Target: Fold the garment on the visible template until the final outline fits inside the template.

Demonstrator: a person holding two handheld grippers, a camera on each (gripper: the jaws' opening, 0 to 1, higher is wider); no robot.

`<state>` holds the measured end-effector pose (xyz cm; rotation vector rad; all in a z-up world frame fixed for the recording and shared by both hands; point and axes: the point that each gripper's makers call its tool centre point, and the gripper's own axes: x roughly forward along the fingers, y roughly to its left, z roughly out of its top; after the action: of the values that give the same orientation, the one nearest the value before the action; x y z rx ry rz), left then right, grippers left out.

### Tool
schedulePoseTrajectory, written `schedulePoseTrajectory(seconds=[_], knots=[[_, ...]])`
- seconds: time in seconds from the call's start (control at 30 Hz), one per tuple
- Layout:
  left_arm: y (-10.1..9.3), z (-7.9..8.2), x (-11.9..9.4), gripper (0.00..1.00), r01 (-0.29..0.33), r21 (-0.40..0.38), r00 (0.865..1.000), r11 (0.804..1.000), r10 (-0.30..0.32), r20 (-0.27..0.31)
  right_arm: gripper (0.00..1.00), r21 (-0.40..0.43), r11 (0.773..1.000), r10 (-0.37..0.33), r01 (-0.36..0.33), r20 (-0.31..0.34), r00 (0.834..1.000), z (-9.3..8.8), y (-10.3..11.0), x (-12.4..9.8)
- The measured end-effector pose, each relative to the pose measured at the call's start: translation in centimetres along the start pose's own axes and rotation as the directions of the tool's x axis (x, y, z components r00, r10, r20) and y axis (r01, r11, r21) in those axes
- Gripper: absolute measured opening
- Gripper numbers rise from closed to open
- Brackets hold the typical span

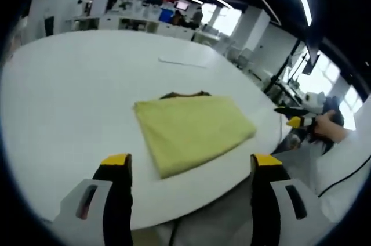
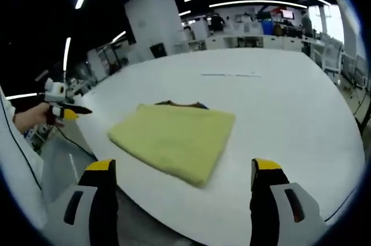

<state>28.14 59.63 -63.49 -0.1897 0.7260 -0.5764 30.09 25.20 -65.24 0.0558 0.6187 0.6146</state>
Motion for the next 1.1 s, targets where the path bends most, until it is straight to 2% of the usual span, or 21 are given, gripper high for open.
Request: schedulePoseTrajectory(seconds=[0.27, 0.4, 0.83, 1.1], knots=[[-1.2, -0.5, -1.2, 0.96, 0.020, 0.027, 1.000, 0.999, -0.021, 0.005, 0.99, -0.010, 1.000, -0.002, 0.002, -0.006, 1.000, -0.4, 0.4, -1.5], [-1.6, -1.0, -1.3, 0.99, 0.030, 0.042, 0.999, 0.999, -0.029, -0.015, 0.99, -0.001, 1.000, 0.013, -0.014, -0.015, 1.000, -1.0, 0.9, -1.9], [-1.9, -1.4, -1.4, 1.00, 0.039, 0.045, 0.999, 0.998, -0.038, -0.029, 0.99, 0.002, 1.000, 0.011, -0.011, -0.026, 1.000, -1.5, 0.7, -2.2], [-0.7, -2.8, 0.6, 0.95, 0.043, 0.036, 0.997, 0.998, -0.041, -0.067, 0.82, -0.012, 1.000, 0.013, -0.013, -0.054, 0.998, -3.0, -0.8, -0.2]])
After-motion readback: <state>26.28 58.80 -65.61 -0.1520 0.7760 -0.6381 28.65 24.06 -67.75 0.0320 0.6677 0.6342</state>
